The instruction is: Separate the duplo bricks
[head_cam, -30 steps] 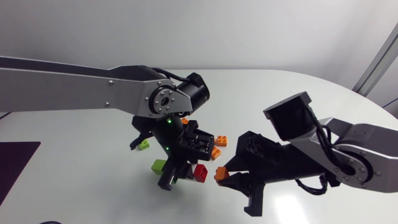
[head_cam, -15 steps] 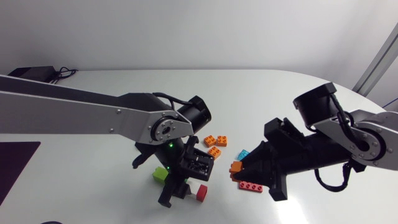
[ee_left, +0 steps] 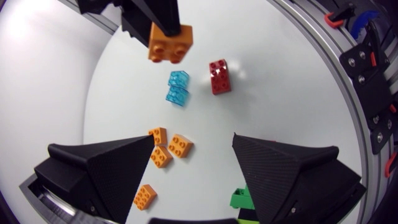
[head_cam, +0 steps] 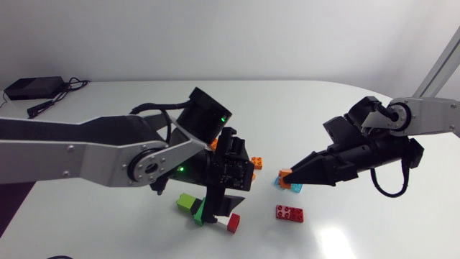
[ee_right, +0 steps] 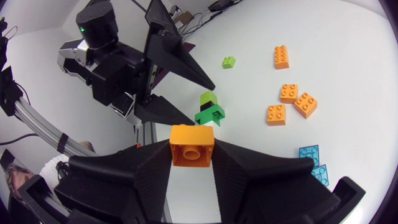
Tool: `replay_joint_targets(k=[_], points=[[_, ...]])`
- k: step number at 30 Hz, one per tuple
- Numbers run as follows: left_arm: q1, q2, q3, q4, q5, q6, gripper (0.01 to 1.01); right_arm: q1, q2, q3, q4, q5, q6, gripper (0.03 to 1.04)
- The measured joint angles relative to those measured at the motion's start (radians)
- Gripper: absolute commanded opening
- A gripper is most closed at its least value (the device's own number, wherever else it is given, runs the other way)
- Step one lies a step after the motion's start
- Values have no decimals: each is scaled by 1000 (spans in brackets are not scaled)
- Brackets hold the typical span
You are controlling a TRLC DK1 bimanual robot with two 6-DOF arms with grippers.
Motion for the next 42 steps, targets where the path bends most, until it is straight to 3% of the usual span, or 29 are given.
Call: replay_joint_targets(k=[9,22,24,29,32,36,42], points=[[-26,-48,-31,177,41,-113,897,13,29,28,-38,-26,-49,226],[-69,-48,-31,224,44,-186,844,37,42,56,-33,-55,-37,225],[-72,-48,-31,231,45,-191,792,37,42,56,-34,-65,-34,226],[-84,-48,-31,259,51,-217,782,37,42,56,-33,-74,-26,225],[-89,-48,-29,273,52,-227,643,40,42,56,-33,-74,-26,225],[-89,-39,-28,283,51,-234,590,41,42,56,-33,-75,-26,225],[-89,-14,-28,283,63,-234,589,41,39,55,-33,-79,-26,226]])
